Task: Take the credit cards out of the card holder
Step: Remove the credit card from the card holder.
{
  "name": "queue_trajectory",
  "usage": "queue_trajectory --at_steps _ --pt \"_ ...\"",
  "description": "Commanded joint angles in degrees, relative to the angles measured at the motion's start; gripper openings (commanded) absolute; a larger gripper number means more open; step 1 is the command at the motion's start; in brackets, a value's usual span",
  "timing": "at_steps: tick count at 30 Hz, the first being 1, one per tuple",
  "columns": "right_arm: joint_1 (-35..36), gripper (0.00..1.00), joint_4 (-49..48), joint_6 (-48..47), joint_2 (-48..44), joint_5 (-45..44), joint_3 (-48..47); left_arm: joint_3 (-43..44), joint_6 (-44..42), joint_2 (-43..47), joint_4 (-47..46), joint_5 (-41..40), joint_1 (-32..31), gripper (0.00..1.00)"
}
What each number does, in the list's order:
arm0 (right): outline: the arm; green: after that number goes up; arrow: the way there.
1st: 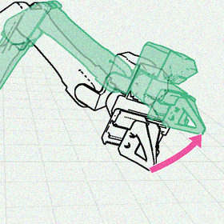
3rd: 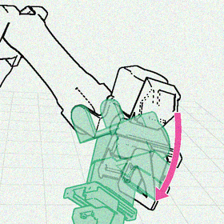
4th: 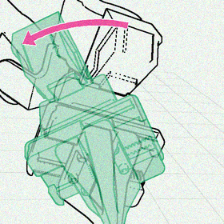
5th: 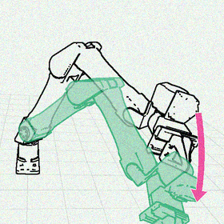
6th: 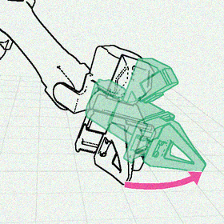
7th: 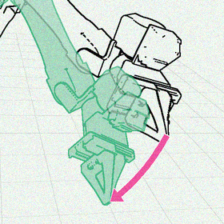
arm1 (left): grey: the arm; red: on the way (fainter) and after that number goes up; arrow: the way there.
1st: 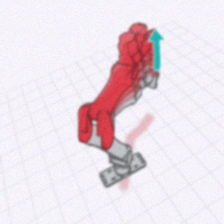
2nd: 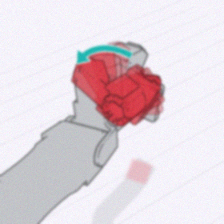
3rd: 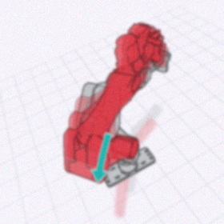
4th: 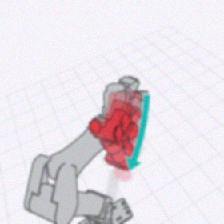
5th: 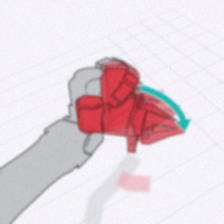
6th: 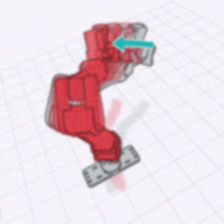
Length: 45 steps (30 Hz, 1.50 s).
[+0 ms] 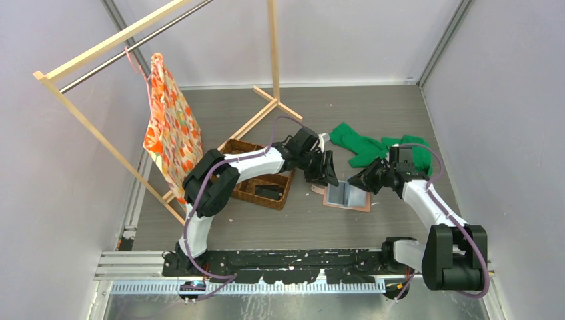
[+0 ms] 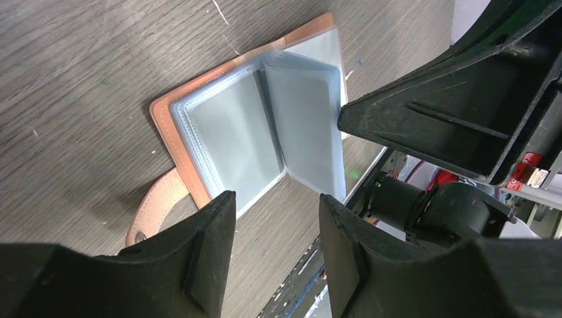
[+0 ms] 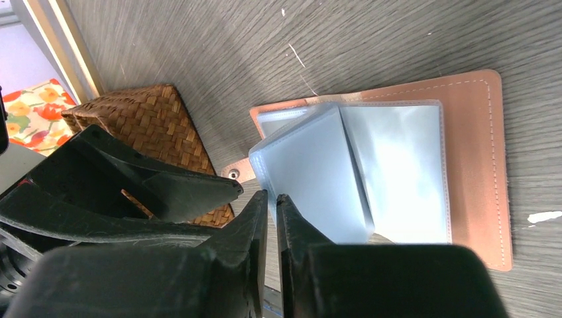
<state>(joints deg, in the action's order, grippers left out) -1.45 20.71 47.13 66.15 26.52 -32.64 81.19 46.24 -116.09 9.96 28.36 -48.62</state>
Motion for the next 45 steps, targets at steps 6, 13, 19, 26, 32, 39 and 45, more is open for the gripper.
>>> queue_trajectory --at_steps 6,13,19,26,32,39,45 --pt "0.6 0.17 -0.9 -0.5 1.3 -0.5 -0.6 0.2 -0.1 2.8 -1.7 1.5 -0.1 0.51" --pt "1.1 0.3 -1.3 -0.6 2.3 -0.7 -0.7 0.5 -0.3 2.7 -1.3 1.6 -0.1 0.51" --pt "1.1 0.36 -0.7 -1.1 2.5 -1.7 -1.0 0.6 -0.3 2.6 -1.3 1.6 -0.1 0.51" --pt "1.1 0.46 1.8 -2.5 1.5 -4.0 -1.7 0.2 -0.3 2.7 -1.3 1.6 -0.1 0.51" --pt "1.1 0.5 4.9 -3.9 -0.3 -6.2 -2.8 0.2 -0.4 2.9 -1.2 1.5 -0.1 0.51" --pt "1.0 0.57 10.3 -6.7 -2.5 -10.5 -5.1 0.1 -0.5 3.1 -1.1 1.4 -0.1 0.51" --pt "1.0 0.65 12.4 -7.7 -3.5 -12.5 -5.8 -0.2 -0.5 3.4 -1.1 1.4 -0.1 0.51"
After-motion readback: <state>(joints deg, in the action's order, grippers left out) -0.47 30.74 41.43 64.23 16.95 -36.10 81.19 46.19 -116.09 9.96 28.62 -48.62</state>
